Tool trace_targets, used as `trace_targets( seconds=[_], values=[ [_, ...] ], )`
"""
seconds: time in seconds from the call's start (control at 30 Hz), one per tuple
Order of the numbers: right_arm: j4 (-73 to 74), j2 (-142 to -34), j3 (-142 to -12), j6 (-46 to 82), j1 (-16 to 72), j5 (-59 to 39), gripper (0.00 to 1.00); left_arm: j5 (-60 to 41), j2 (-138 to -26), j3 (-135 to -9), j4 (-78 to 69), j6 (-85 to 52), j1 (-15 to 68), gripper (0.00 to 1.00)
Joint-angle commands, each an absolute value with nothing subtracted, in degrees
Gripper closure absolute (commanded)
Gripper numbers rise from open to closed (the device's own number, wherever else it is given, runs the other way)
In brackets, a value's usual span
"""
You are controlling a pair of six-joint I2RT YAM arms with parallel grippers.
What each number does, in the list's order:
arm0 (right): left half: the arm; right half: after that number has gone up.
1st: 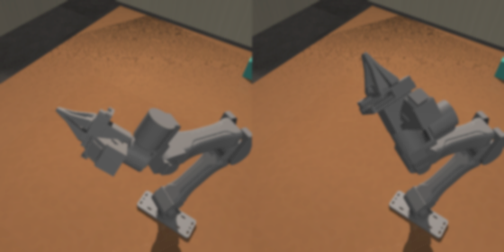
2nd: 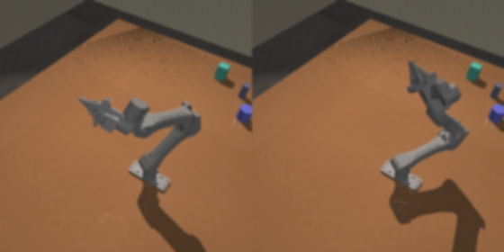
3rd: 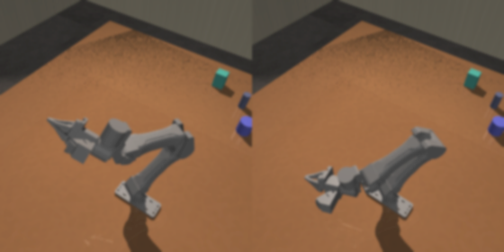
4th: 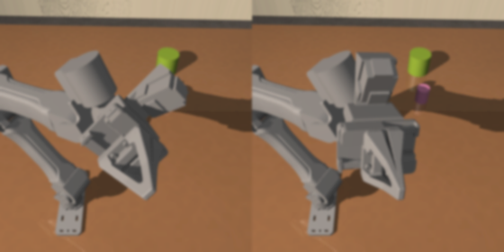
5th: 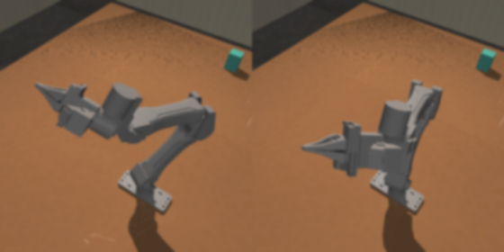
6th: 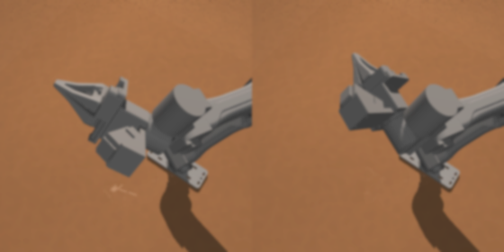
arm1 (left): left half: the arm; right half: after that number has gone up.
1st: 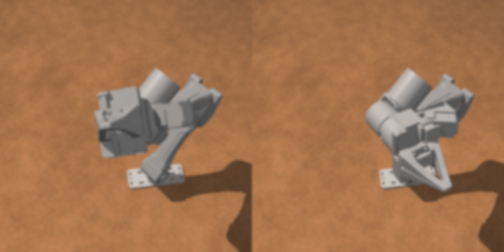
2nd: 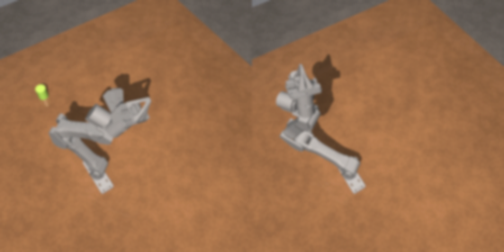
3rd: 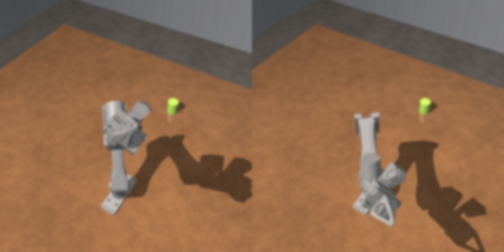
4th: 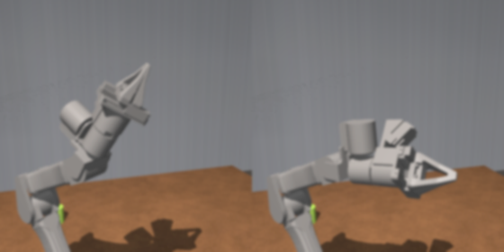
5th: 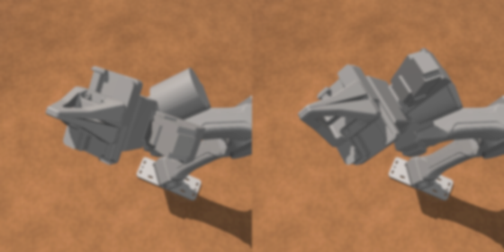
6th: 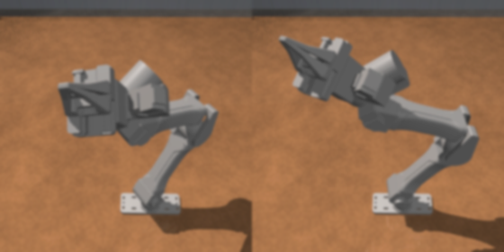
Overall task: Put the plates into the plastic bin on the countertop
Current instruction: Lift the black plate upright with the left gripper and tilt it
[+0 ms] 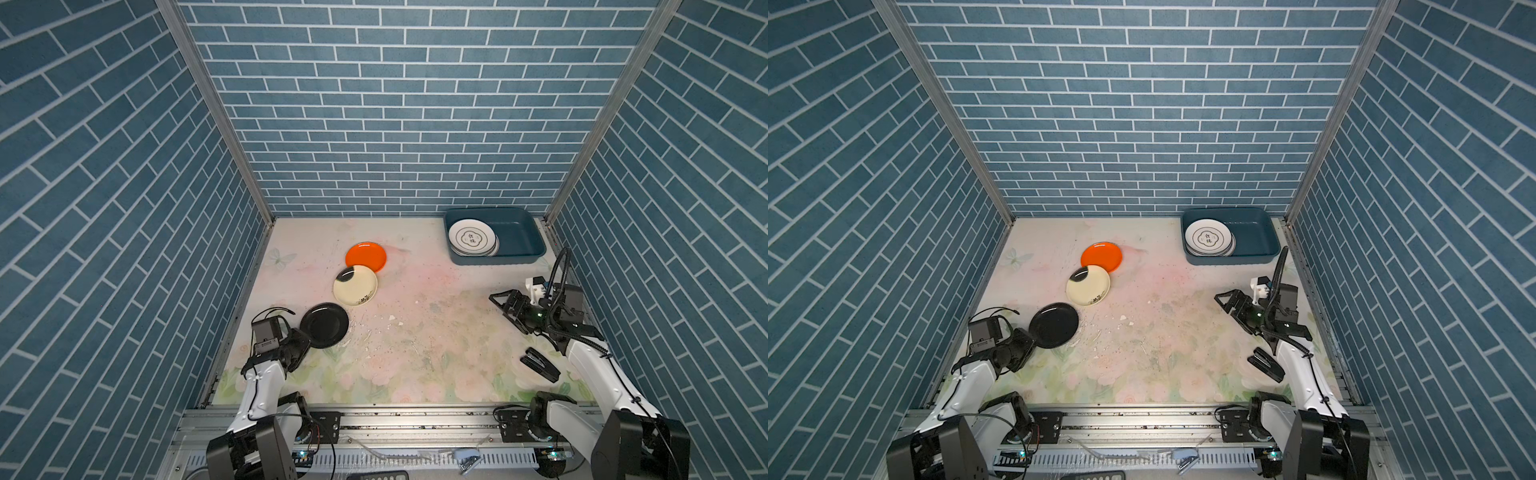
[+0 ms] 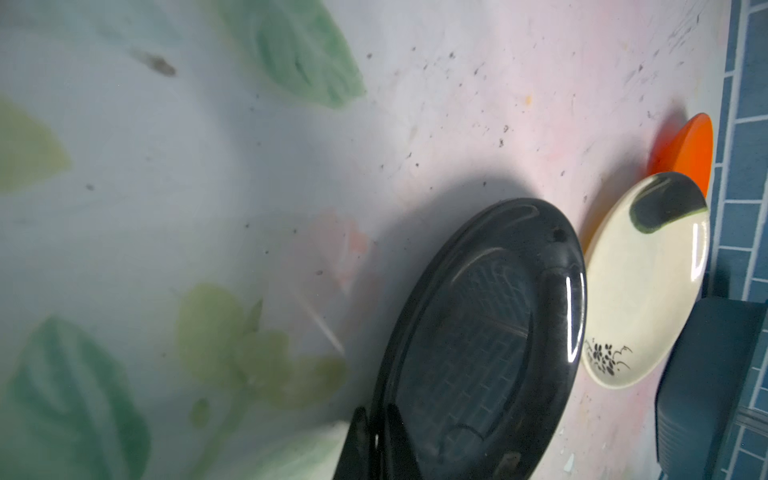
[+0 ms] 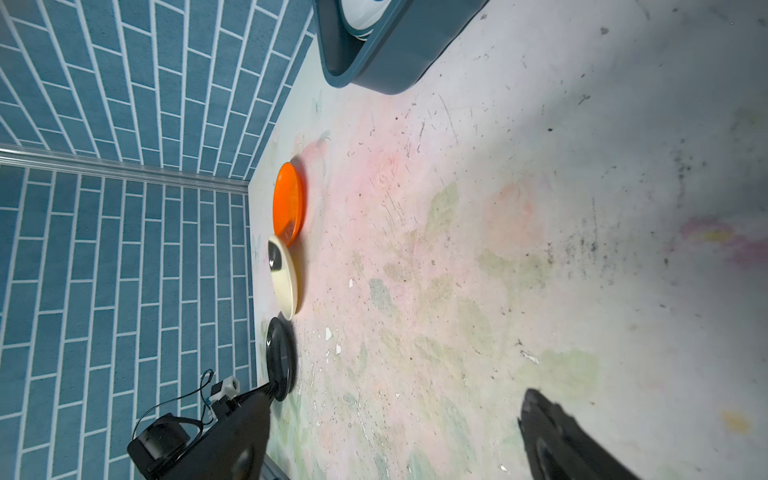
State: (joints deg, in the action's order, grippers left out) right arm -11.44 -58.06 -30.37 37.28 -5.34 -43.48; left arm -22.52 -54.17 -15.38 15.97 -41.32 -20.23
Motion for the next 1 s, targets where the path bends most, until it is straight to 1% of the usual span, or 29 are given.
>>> trace_targets(
  seconds=[0.0, 0.1, 0.3, 0.47, 0.73, 0.97],
  values=[
    [-8.07, -58.04, -30.16, 38.91, -5.57, -48.13, 0.06, -19.49, -56.02, -13.12, 22.7, -40.69, -20.19, 0.95],
    [-5.52, -58.4, -29.4, 40.5, -5.63, -50.19, 0.06, -19.58, -56.37, -13.22, 22.51, -40.54, -20.14, 0.95],
    [-5.33, -58.66, -29.09, 40.69, -5.58, -50.75, 0.07, -19.78, -56.26, -13.25, 22.58, -40.52, -20.15, 0.99],
    [-5.11, -58.65, -29.05, 41.35, -5.67, -51.48, 0.07, -20.07, -55.4, -12.78, 22.77, -41.22, -20.19, 1.0],
    [-0.74, -59.43, -27.77, 44.86, -5.61, -53.94, 0.07, -22.05, -51.44, -12.54, 23.97, -42.81, -20.14, 1.0],
    [-0.19, -59.35, -27.62, 45.87, -5.63, -54.76, 0.07, -24.47, -46.23, -12.31, 24.26, -45.81, -20.17, 1.0]
  ],
)
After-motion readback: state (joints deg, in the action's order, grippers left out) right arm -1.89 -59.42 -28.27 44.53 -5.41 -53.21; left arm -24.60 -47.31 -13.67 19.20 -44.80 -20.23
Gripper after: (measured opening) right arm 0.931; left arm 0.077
